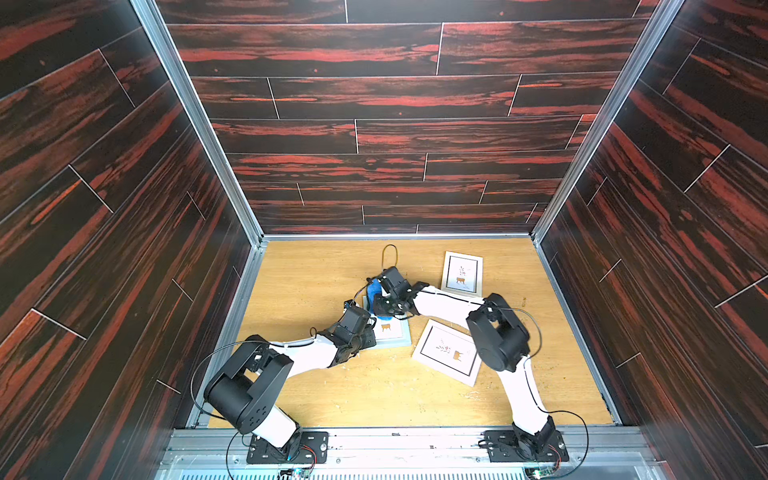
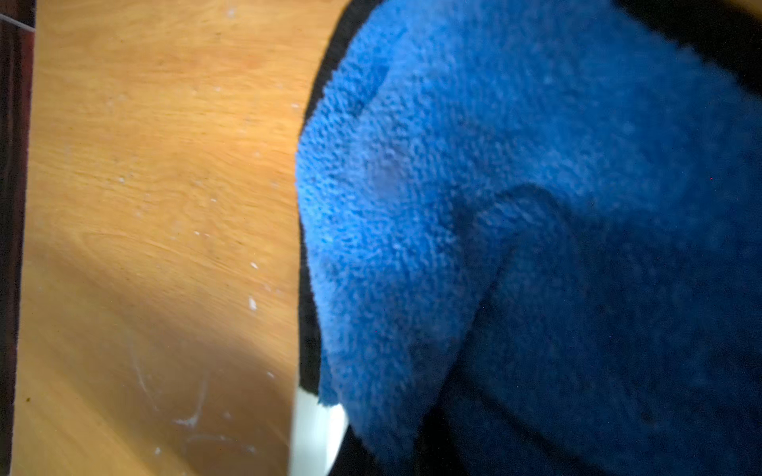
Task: Wipe the picture frame with a cloth
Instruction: Wipe the dirt from the picture frame.
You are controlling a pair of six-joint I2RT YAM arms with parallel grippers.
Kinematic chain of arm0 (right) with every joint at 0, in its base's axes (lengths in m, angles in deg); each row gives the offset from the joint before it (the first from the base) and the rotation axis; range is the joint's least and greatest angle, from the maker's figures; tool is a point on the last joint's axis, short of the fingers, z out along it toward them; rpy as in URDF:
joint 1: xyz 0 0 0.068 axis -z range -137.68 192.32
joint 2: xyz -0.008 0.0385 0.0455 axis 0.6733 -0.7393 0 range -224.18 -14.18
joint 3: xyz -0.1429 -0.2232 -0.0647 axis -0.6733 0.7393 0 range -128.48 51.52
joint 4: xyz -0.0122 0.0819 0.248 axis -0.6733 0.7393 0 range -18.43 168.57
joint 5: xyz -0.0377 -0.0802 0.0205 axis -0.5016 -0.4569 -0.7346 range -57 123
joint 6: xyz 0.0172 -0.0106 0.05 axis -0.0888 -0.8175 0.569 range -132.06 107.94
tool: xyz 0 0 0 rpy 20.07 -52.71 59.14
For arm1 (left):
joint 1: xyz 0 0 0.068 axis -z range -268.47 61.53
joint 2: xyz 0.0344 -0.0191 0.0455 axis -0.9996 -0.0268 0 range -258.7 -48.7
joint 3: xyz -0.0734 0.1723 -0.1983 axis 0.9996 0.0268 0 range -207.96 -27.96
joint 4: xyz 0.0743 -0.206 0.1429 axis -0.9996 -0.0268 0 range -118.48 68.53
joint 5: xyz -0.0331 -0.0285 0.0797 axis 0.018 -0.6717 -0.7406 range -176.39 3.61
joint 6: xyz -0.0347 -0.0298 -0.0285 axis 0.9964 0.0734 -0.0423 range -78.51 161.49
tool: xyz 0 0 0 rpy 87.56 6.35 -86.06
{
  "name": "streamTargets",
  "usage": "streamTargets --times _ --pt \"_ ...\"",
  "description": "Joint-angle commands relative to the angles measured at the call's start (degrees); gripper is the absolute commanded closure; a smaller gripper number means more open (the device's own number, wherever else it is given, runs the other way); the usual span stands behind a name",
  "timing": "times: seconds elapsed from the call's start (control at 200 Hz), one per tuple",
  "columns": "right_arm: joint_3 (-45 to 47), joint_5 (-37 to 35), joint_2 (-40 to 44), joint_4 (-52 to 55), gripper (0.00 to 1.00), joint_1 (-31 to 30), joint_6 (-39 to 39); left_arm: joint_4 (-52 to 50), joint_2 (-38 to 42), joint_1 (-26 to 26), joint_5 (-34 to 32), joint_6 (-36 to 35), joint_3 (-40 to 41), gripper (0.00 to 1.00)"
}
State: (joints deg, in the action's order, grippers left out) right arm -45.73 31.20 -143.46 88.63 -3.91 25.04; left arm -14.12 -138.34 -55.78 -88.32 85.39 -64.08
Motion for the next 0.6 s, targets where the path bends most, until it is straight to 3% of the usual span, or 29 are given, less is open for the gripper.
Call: streamTargets --times 0.0,0.24,0.356,0.481,0.596 --pt "-5.19 -0.28 -3.45 6.6 1.0 -1.3 -0.51 -6.03 -1.49 -0.43 0.11 0.45 1.95 0.78" --pt "6.93 -3.46 3.48 2.25 1.0 6.19 -0.27 -6.92 -1.14 -0.52 -0.56 0.05 1.84 0.78" --pt "2.01 -1.27 1.24 2.38 1.0 3.06 -1.23 -6.82 -1.57 -0.55 -0.48 0.22 1.61 0.78" --pt "-10.6 -2.77 -5.58 9.61 1.0 -0.37 -1.54 -7.0 -1.78 -0.51 -0.26 0.31 1.4 0.78" --pt "-11.6 -7.29 -6.49 12.31 1.0 0.79 -1.51 -7.09 -1.58 -0.52 -0.27 0.32 1.42 0.78"
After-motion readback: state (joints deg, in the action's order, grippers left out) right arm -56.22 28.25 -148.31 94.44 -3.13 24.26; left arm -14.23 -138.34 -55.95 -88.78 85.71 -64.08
